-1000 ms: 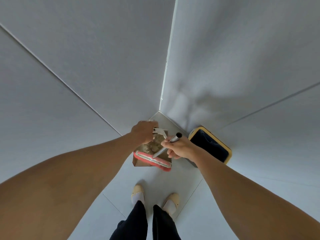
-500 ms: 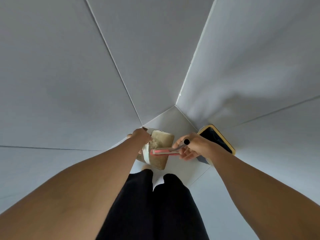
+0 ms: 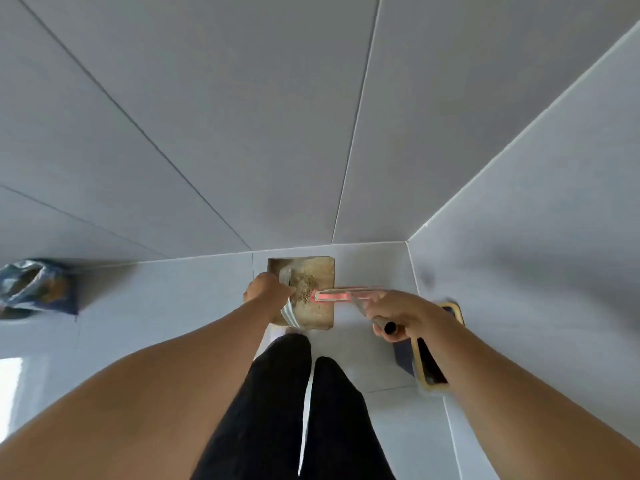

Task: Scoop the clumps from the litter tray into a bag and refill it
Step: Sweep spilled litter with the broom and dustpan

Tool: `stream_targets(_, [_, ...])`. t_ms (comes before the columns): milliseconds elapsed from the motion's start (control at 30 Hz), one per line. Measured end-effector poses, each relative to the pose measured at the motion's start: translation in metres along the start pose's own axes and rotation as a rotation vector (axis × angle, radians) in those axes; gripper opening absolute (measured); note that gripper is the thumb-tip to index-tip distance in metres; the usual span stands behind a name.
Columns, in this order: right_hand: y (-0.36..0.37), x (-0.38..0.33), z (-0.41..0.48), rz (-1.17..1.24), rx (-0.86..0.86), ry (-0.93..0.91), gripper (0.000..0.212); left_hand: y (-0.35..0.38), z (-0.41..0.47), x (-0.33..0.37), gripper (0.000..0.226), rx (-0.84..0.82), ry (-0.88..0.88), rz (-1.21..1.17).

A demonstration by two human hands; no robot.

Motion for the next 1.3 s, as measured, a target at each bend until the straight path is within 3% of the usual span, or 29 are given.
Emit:
stream_targets(100, [0.014, -0.005, -0.002, -0.272, 0.071, 0.007, 0.004, -0.001, -0.010, -0.034, 0.024, 0.005, -0.041, -0.172])
stream_targets(233, [0.055, -0.010, -0.003, -0.501, 0.098, 0.055, 0.014, -0.003, -0.025, -0.097, 0.031, 0.017, -0.157, -0.345])
stream_targets(333, [0.085, -0.004, 0.000, -0.600, 0.098, 0.103, 0.004, -0.002, -0.033, -0.147, 0.028, 0.016, -0.233, -0.444])
stream_targets(500, [0.148, 0.005, 0.004, -0.643, 0.103, 0.075, 0.014, 0.003, -0.052, -0.230, 0.031, -0.015, -0.334, -0.635])
stream_targets(733, [0.291, 0.012, -0.013, -0.721, 0.071, 0.020, 0.016, 0.011, -0.090, -0.377, 0.034, -0.030, -0.464, -0.882])
stream_targets(933, [0.405, 0.030, -0.023, -0.787, 0.020, 0.016, 0.013, 0.002, -0.119, -0.481, 0.046, 0.018, -0.541, -0.950])
stream_targets(1100, [0.501, 0.041, -0.033, -0.875, -0.017, -0.021, 0.012, 0.004, -0.139, -0.567, 0.035, 0.077, -0.621, -1.083])
stream_targets(1300, [0.597, 0.040, -0.036, -0.893, -0.101, -0.022, 0.012, 0.006, -0.144, -0.656, 0.038, 0.134, -0.740, -1.231])
Point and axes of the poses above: each hand's wrist, its own z-axis towards the middle knuckle, its own y-axis out of the palm, x = y × z, the point moved 8 cm from there along z, towards the middle knuckle, and after that the axes turned 12 degrees about z, right-handed, at the moved point
